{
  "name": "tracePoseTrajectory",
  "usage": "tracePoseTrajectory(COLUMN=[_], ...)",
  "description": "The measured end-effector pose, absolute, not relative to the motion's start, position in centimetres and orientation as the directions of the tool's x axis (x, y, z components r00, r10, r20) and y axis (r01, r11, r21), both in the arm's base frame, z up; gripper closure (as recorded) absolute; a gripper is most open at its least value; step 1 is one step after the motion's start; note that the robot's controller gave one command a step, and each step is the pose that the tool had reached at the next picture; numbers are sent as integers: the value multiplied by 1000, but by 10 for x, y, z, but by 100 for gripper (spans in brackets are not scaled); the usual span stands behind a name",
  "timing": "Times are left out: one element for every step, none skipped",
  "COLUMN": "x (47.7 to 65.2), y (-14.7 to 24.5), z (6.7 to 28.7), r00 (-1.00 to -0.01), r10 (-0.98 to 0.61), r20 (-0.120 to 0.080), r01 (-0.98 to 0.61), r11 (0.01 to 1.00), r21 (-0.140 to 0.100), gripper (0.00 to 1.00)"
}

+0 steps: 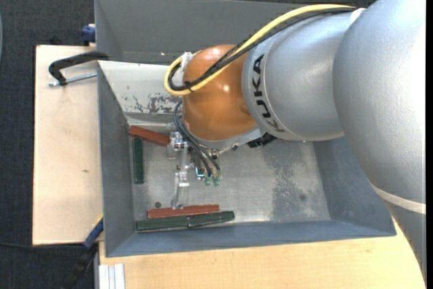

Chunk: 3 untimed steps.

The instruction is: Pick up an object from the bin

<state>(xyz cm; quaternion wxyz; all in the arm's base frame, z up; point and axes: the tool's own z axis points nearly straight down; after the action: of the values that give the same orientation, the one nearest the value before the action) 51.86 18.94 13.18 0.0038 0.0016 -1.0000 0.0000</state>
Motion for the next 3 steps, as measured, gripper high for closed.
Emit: tracePoseTrajectory(x=[521,509,508], y=[189,165,135], z=[136,134,133], r00=[-1000,-978,-940], r10=[0,-206,-340], r20=[0,-3,0], r01=[0,-206,-340], r11=[1000,978,940], r21=[2,3,0], gripper=[0,0,0])
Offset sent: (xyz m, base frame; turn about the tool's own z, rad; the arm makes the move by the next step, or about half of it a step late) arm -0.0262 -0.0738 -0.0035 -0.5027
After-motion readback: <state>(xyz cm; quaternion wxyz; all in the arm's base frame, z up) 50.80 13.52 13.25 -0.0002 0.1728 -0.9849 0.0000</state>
